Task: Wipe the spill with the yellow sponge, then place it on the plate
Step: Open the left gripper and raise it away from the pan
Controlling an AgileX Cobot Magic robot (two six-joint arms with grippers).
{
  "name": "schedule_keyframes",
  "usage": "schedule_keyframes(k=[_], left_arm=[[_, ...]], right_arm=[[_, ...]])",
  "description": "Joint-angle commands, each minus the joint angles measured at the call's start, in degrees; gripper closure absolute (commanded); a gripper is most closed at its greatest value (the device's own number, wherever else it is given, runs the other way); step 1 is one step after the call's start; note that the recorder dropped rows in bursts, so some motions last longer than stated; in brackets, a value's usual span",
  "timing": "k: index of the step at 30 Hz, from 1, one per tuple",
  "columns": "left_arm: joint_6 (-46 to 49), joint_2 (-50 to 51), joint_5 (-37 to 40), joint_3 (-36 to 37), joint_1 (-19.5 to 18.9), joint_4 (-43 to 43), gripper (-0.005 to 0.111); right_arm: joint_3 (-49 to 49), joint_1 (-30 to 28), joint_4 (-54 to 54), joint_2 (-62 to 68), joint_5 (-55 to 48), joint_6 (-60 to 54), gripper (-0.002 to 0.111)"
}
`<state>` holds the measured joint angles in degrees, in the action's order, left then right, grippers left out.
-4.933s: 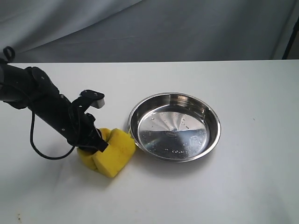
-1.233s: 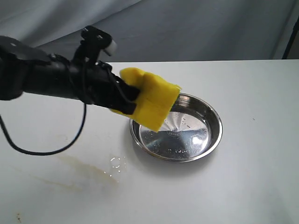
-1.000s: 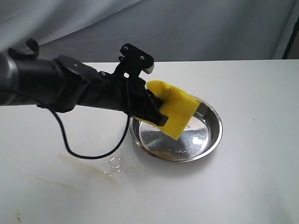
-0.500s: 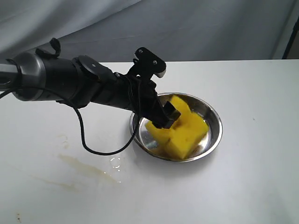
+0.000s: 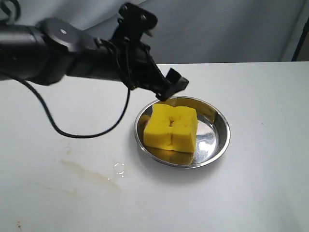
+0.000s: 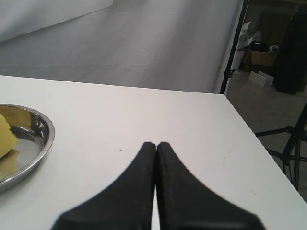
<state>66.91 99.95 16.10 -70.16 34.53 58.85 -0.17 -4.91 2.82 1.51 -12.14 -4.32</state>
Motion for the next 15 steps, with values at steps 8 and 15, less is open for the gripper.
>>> schedule_keyframes(k=[8,15], left_arm=[[-28.74,-24.72,12.35,3.74,-10.94,-29.29,0.011],[-29.37,-41.32,12.22,16.21,-22.49,-29.95,0.068]], right_arm=[[0.17,-0.24,-0.23,-0.33,0.44,0.06,0.108],[0.17,-0.24,-0.23,-0.33,0.44,0.06,0.108]])
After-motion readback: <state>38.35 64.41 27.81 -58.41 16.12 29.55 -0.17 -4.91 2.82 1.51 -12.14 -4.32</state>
